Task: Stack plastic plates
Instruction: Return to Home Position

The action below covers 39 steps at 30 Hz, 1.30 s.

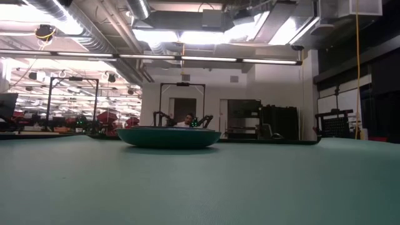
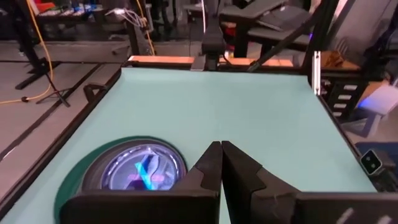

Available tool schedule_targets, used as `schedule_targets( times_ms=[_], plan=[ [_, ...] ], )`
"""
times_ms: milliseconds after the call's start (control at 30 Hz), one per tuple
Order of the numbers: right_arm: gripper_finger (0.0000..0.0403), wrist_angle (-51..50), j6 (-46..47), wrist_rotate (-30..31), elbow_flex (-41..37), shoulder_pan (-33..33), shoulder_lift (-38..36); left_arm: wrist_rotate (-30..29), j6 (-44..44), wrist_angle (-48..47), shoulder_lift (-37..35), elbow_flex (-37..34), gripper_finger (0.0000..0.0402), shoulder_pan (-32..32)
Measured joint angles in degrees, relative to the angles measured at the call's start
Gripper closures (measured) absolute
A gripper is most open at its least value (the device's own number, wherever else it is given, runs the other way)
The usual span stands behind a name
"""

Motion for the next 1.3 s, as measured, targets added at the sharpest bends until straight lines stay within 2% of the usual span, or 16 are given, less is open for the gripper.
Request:
schedule_targets(
  times_ms=[100,233,467,667,833,967,1033,1300],
  plan=[
    [0.0398,0.54,-2.17,-0.02,-1.33,-0.01,-2.64,-0.07,0.34,3.24,-4.12,-4.35,0.0401,0.02],
    [0.0398,2.67,-3.47,-0.05,-7.42,-0.05,-6.66,-0.38,0.38,7.25,-10.24,-10.80,0.0401,0.02],
    [0.0398,14.91,-3.70,-2.58,-24.33,-0.07,-17.11,-2.32,4.32,15.76,-20.56,-22.26,0.0401,0.09],
    [0.0398,26.00,-3.68,-3.12,-38.12,-1.09,-27.57,-2.44,7.30,20.22,-27.44,-28.68,0.0402,0.09],
    [0.0398,33.09,-3.54,-7.76,-47.90,-4.37,-35.92,-2.58,8.81,21.13,-31.23,-30.96,0.0402,0.08],
    [0.0398,37.57,-3.24,-11.64,-54.42,-6.98,-42.22,-2.41,10.84,20.96,-31.25,-31.21,0.0402,0.56],
    [0.0398,40.67,-3.20,-12.17,-56.78,-8.08,-45.06,-2.44,12.18,20.70,-31.25,-31.21,0.0402,1.03],
    [0.0398,42.66,-1.62,-12.55,-65.25,-9.47,-54.14,-0.78,13.52,21.00,-31.25,-32.46,0.0401,3.50]
  ],
)
